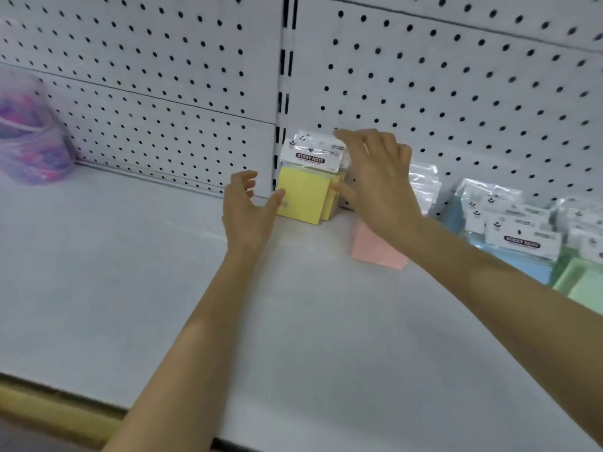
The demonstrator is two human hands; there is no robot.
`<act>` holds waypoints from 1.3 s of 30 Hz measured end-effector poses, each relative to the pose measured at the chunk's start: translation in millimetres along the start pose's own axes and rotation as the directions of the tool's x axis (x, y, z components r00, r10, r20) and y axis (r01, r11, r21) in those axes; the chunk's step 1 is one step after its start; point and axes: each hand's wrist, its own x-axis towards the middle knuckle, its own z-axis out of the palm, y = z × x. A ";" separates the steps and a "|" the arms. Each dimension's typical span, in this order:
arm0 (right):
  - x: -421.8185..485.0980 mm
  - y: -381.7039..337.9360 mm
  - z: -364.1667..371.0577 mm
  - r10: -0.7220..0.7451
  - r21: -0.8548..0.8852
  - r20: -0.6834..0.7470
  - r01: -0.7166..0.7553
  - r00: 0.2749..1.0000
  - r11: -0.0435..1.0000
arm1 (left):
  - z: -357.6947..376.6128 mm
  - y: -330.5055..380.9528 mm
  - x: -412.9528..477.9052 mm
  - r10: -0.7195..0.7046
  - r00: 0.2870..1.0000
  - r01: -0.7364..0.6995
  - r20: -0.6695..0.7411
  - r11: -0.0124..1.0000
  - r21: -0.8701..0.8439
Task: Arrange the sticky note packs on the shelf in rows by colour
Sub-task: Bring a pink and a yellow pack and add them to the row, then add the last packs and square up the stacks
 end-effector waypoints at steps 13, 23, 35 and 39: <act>-127.1 176.7 -160.7 0.068 0.028 0.180 -0.074 0.981 0.997 | 67.5 181.9 -75.8 0.555 0.700 -0.659 0.449 0.744 0.107; -365.7 429.1 -265.4 0.446 -0.263 0.330 -0.373 0.832 0.890 | 312.1 287.6 -285.0 0.653 0.317 -0.790 0.687 0.583 -0.190; -561.3 694.2 -307.1 0.682 -0.032 0.318 -0.711 0.659 0.702 | 562.8 282.8 -494.5 0.334 0.331 -0.544 0.883 0.832 -0.110; -572.6 726.1 -282.8 0.774 0.098 0.302 -0.825 0.557 0.556 | 612.7 282.6 -519.1 0.254 0.390 -0.426 0.885 0.902 -0.072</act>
